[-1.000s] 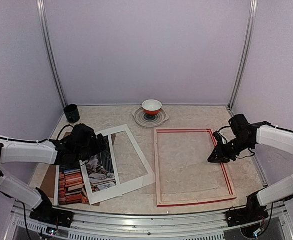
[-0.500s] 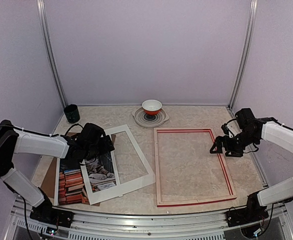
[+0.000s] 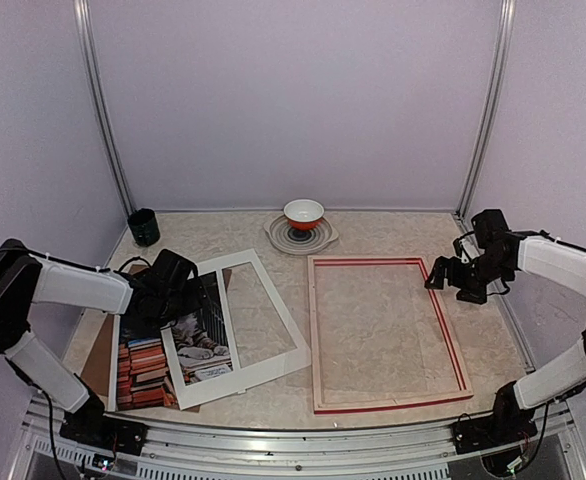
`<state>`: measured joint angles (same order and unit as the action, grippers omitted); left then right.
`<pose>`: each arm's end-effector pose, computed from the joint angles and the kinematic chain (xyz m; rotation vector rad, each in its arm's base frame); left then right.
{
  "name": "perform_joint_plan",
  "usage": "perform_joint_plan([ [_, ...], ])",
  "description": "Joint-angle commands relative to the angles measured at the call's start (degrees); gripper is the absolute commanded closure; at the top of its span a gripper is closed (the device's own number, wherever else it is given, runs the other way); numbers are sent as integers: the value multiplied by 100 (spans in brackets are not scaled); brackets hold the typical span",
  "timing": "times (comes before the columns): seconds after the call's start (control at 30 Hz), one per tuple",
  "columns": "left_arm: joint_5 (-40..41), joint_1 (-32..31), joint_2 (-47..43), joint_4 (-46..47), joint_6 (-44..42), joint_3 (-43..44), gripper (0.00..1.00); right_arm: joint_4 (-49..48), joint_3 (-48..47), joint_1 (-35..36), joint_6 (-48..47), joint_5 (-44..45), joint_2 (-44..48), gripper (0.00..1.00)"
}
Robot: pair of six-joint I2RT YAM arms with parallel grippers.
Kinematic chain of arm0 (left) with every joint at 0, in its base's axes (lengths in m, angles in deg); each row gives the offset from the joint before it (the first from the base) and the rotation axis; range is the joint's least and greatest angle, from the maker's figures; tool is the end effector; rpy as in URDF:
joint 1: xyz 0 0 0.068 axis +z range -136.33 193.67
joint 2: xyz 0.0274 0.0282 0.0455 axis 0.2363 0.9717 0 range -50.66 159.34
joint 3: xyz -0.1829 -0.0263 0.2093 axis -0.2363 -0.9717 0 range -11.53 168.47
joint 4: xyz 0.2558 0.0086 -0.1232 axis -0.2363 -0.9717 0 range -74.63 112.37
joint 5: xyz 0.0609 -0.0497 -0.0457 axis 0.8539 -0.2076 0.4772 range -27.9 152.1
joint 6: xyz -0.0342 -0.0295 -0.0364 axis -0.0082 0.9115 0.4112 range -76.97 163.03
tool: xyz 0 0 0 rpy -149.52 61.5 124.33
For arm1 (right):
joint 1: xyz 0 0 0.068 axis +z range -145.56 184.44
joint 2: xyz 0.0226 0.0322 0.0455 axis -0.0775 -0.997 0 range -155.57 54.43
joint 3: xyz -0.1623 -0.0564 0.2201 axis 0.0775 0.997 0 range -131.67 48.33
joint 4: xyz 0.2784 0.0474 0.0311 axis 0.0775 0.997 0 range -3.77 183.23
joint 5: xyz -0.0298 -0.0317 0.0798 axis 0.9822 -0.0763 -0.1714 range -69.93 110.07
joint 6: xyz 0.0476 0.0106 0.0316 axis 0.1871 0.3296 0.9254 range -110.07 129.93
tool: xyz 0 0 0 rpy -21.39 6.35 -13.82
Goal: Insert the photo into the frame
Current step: Pick up the glass panel from the frame body.
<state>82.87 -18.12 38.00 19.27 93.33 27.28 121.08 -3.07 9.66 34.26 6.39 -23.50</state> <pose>0.2637 -0.1460 0.1271 -0.5356 2.3628 -0.1978 0.2837 0.0357 0.2112 0.3640 2.6545 0.4847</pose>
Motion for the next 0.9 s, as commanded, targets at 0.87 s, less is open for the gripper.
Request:
perform_joint_plan([
  [0.87,590,1265,-286,-1039,69,-162,1,-1541,413,-152,703,-727,-1031,1],
])
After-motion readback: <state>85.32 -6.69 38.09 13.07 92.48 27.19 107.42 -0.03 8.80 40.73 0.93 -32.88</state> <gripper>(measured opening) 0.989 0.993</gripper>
